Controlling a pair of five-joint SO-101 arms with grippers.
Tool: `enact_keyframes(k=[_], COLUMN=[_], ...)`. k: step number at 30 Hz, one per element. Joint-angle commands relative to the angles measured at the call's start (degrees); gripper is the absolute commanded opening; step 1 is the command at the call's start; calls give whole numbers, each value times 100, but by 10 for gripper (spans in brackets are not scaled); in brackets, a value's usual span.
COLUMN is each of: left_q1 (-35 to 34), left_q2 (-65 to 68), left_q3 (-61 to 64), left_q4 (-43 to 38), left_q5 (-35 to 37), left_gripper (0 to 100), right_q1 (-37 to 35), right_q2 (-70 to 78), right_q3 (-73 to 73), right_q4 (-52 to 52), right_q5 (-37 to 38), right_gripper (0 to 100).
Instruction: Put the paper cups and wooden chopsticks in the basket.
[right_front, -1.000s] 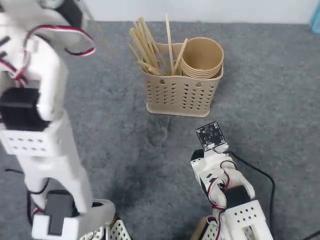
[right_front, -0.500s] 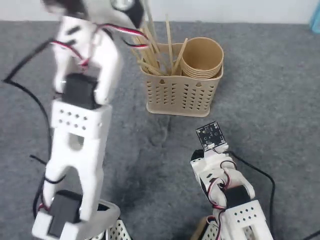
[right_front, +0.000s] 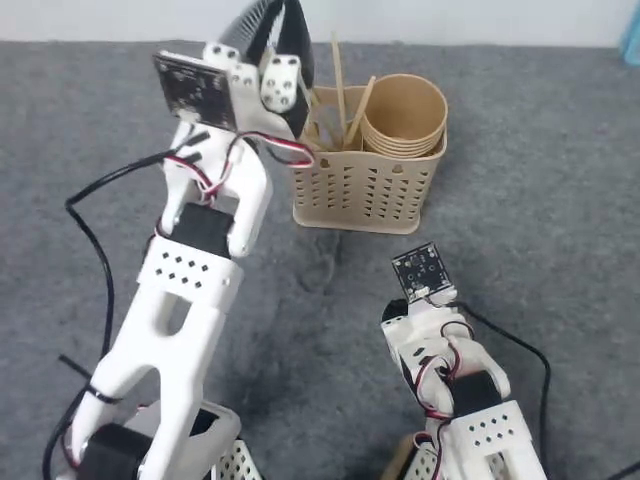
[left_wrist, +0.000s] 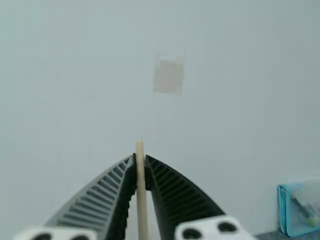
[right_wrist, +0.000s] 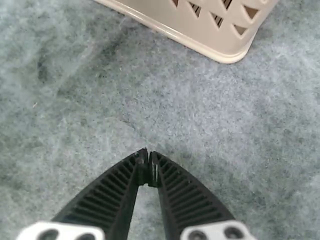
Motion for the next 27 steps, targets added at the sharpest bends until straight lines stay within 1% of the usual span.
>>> enact_keyframes(k=[1,3,9,12,15,20,22,24,27], left_q1=[62,62,62,62,53,53,53,53,53], left_q2=[-273,-273,-316,-316,-325,-325,-325,-343,-545], left_q3=[171,338,1147,1341,1341,1385,1349,1323,1349], left_q4=[-167,-246,-1196,-1433,-1424,-1398,-1143,-897,-844], left_q5=[-53,-44,-53,-62,-44,-26,-26,-26,-53], left_gripper=[12,12,12,13,35,160,194,206,207], right_q1=[57,57,57,57,57,57,57,57,57], right_q2=[-84,-84,-75,-75,-75,-75,-75,-75,-75], right_q3=[114,114,114,114,114,114,114,114,114], right_q4=[-84,-84,-84,-84,-75,-75,-75,-75,-75], right_q5=[193,193,202,211,220,229,229,229,229], right_gripper=[8,8,8,8,8,8,8,8,8])
